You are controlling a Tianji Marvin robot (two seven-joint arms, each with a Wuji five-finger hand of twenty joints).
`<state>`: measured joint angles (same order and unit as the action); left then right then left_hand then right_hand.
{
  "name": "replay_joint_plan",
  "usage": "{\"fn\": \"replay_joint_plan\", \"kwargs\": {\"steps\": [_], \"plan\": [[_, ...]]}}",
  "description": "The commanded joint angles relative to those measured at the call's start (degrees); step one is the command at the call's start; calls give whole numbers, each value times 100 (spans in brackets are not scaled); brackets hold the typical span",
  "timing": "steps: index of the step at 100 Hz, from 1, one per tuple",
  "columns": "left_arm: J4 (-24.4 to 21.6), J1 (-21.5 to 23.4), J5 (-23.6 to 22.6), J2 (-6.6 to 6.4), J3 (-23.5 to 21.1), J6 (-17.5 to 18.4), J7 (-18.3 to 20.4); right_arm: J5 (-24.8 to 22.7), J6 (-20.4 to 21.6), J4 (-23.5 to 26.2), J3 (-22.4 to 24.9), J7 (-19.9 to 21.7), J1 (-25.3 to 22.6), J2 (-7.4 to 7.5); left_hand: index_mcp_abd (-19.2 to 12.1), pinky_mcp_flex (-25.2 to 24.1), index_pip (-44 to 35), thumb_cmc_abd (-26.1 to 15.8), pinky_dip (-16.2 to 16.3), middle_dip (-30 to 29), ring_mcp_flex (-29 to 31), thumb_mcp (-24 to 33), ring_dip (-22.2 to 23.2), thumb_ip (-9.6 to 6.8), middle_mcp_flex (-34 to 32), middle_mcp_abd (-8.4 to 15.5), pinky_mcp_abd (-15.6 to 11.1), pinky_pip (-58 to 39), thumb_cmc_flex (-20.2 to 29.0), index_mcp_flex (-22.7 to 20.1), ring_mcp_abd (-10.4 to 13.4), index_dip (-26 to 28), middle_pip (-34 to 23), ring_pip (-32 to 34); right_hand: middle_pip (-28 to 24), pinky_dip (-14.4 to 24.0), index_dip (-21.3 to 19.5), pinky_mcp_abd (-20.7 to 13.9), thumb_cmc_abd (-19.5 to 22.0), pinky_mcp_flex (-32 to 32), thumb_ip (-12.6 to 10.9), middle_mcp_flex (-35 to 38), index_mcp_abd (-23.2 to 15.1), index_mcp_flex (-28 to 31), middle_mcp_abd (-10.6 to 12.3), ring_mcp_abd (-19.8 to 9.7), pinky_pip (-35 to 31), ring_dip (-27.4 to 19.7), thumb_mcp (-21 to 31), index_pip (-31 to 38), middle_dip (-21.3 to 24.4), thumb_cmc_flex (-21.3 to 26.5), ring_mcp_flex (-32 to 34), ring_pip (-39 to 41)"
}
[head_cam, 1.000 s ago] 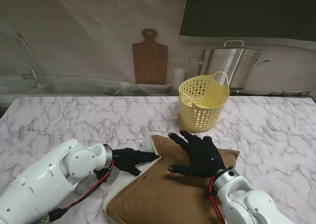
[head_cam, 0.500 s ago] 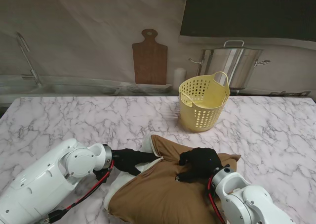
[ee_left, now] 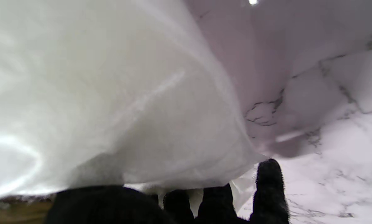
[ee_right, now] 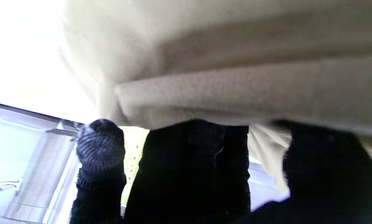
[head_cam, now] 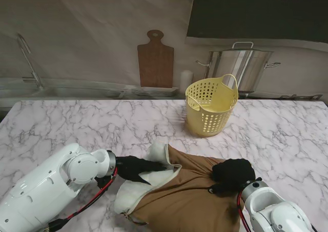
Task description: Remove the pillowcase from the pillow and put it in the laundry basket
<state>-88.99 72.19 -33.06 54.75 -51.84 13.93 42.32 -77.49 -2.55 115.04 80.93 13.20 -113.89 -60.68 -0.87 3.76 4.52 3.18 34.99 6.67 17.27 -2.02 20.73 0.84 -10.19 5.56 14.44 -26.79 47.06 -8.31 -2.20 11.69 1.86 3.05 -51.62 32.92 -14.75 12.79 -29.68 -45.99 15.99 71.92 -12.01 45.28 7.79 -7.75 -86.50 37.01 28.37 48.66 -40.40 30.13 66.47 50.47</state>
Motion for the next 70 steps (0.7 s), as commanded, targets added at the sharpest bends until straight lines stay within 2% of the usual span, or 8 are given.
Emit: {"fn": "replay_joint_plan", "kwargs": {"steps": [1, 10, 22, 30, 39, 49, 59, 70], "plan": [[370, 86, -149, -182, 122, -118, 283, -68, -224, -421, 118, 156, -90, 118, 466, -43, -415, 460, 52, 91, 334, 54, 53, -28, -76, -1005, 47, 361, 297, -271, -913, 220, -183, 438, -415, 7, -187, -75, -34, -57, -749, 508, 466, 430, -849, -189, -242, 576, 1823, 582, -143, 1236, 941, 3229], [403, 44, -142, -190, 180, -125, 304, -45, -283, -502, 64, 292, -37, 128, 460, -37, -417, 459, 59, 91, 336, 51, 53, -27, -76, -999, 30, 371, 287, -273, -910, 222, -184, 440, -370, -5, -196, -85, 16, -21, -738, 477, 418, 403, -815, -161, -216, 541, 1764, 550, -163, 1252, 938, 3154], [379, 45, -200, -197, 165, -152, 347, -323, -311, -447, 88, 568, -49, 133, 457, -30, -415, 463, 72, 91, 333, 54, 52, -29, -71, -997, 37, 378, 291, -268, -906, 224, -183, 439, -280, -25, -228, -116, 86, 38, -746, 421, 330, 364, -742, -130, -162, 481, 1668, 515, -184, 1252, 937, 3017], [359, 73, -245, -195, 111, -171, 359, -409, -394, -392, 160, 574, -127, 118, 463, -34, -414, 468, 79, 91, 336, 52, 52, -29, -71, -997, 22, 387, 286, -265, -902, 224, -184, 441, -240, -34, -252, -120, 133, 88, -754, 386, 308, 333, -730, -89, -118, 441, 1604, 490, -199, 1295, 941, 2923], [288, 154, -368, -188, -35, -172, 361, -294, -445, -375, 209, 321, -211, 101, 463, -21, -414, 443, 88, 91, 341, 51, 54, -28, -73, -1001, 29, 388, 274, -262, -919, 225, -185, 445, -220, -34, -260, -100, 146, 120, -752, 364, 322, 322, -728, -63, -102, 428, 1586, 483, -200, 1316, 936, 2891], [84, 395, -527, -137, -414, -168, 227, -26, -327, -421, 108, -78, -164, 101, 464, -3, -420, 422, 100, 96, 368, 51, 60, -26, -107, -1009, 38, 382, 268, -279, -922, 229, -198, 459, -198, -27, -259, -77, 148, 105, -734, 375, 278, 316, -718, -34, -107, 418, 1564, 468, -194, 1309, 940, 2868], [-192, 596, -716, -79, -760, -119, 36, 100, -221, -488, -156, -274, 59, 112, 466, 31, -420, 379, 119, 103, 402, 54, 69, -22, -153, -1009, 51, 357, 267, -281, -930, 230, -212, 475, -176, -26, -258, -73, 159, 92, -726, 374, 274, 319, -705, -33, -106, 416, 1566, 466, -184, 1298, 940, 2863], [-391, 671, -761, -19, -970, -64, -191, 212, -209, -567, -466, -293, 390, 125, 471, 63, -415, 285, 143, 115, 452, 51, 81, -12, -209, -1014, 58, 306, 239, -272, -943, 230, -231, 497, -162, -25, -246, -68, 184, 84, -723, 379, 288, 286, -695, -34, -108, 411, 1577, 447, -176, 1302, 937, 2849]]}}
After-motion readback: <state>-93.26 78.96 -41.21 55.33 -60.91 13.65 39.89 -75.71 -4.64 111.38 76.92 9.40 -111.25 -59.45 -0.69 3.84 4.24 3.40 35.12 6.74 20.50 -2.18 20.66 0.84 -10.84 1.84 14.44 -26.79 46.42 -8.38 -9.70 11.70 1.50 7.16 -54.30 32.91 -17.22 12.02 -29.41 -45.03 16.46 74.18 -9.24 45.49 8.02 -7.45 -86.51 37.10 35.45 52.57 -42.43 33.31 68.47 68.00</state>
